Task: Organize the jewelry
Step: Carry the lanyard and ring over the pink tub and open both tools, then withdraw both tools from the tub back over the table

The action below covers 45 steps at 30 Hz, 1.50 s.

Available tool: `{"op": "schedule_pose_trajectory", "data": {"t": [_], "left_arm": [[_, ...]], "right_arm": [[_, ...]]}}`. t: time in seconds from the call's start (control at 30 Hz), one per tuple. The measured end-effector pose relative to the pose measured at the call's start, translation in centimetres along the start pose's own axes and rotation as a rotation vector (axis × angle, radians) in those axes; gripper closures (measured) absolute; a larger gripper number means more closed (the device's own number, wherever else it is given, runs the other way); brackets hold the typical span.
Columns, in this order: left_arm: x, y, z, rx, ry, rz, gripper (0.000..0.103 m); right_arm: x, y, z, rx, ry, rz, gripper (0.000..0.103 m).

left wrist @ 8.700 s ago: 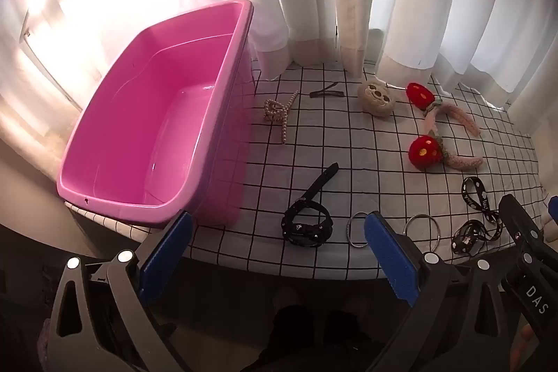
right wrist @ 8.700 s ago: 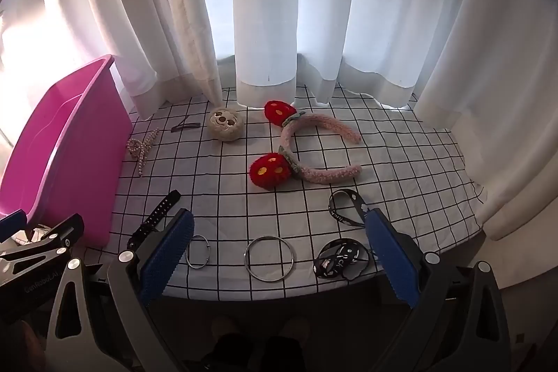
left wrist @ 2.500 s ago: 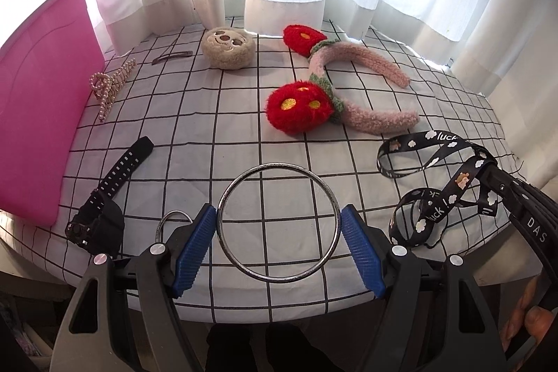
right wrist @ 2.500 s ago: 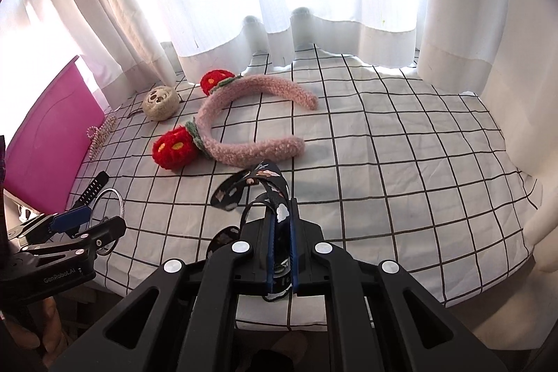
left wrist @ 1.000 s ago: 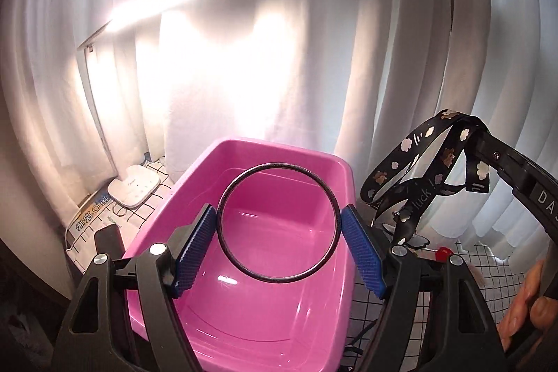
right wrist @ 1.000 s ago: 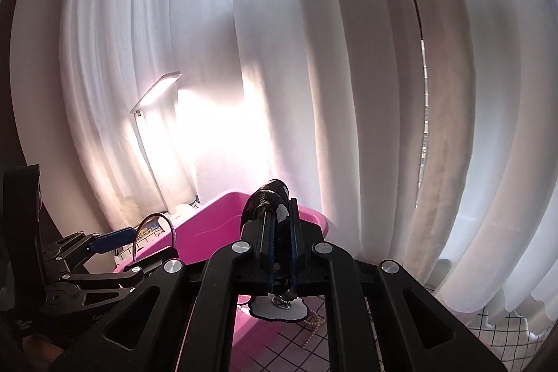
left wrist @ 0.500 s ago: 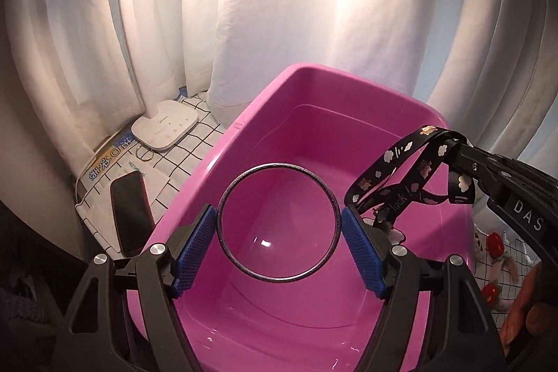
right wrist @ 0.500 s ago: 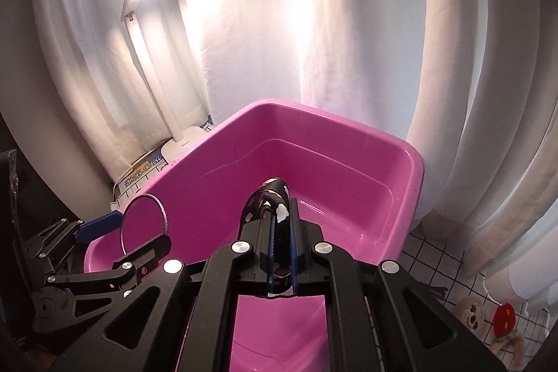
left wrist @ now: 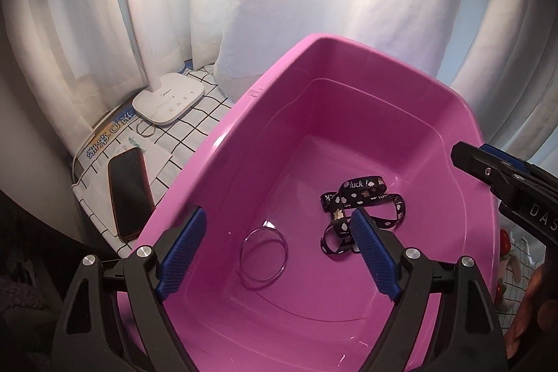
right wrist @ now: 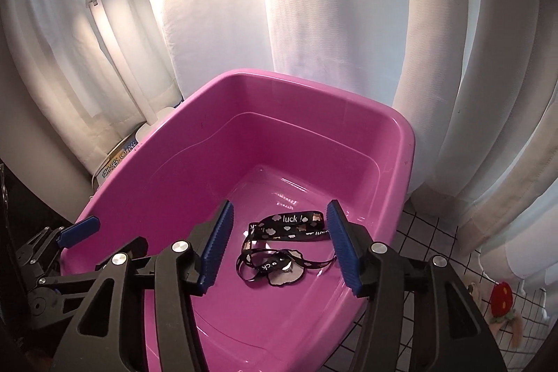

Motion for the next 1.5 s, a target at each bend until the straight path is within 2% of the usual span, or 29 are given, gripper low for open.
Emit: {"op": "schedule_pose_trajectory", "data": {"t": [0.37,0.47,0.63,0.9,1.13,1.3,1.5], "left_arm": [[-1.9,-1.0,-0.1,-0.006,-0.019,-0.005,0.017],[-3.5,-2.2,-0.4,0.008,-0.043,-0.024,0.017],[-6.2,-5.5,-1.4,0.028,-0.068,-0.101,0.015],[-9.5,-12.1,-4.0,0.095,-0.072,-0.227,0.014],[-10.6,-16.9,-7.1,0.176,-0.038,-0.29,0.014],[-10.6,-18.8,-9.7,0.211,-0.009,-0.326,0.014],[-9.8,-18.8,-13.1,0.232,0.038,-0.331,0.014]], "right_arm": [[-2.8,-1.5,-0.5,0.037,-0.036,0.013,0.049],[-5.1,-2.7,-1.1,0.052,-0.068,0.014,0.049],[-9.5,-6.4,-3.3,0.115,-0.105,-0.016,0.048],[-16.5,-14.1,-9.6,0.227,-0.125,-0.161,0.048],[-20.5,-19.4,-15.8,0.345,-0.12,-0.246,0.048],[-20.7,-20.6,-20.2,0.393,-0.081,-0.255,0.047],[-16.0,-17.8,-24.6,0.357,0.022,-0.184,0.047]]}}
Point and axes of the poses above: each gripper's, at about its wrist camera, not at the fingertips, and x roughly the way its jaws point, y to its left, z to its top, the point moved 4 cm from there along x, roughly the way its jaws point, and after that the axes turned 4 degrees about -y, right-handed, at the moved point
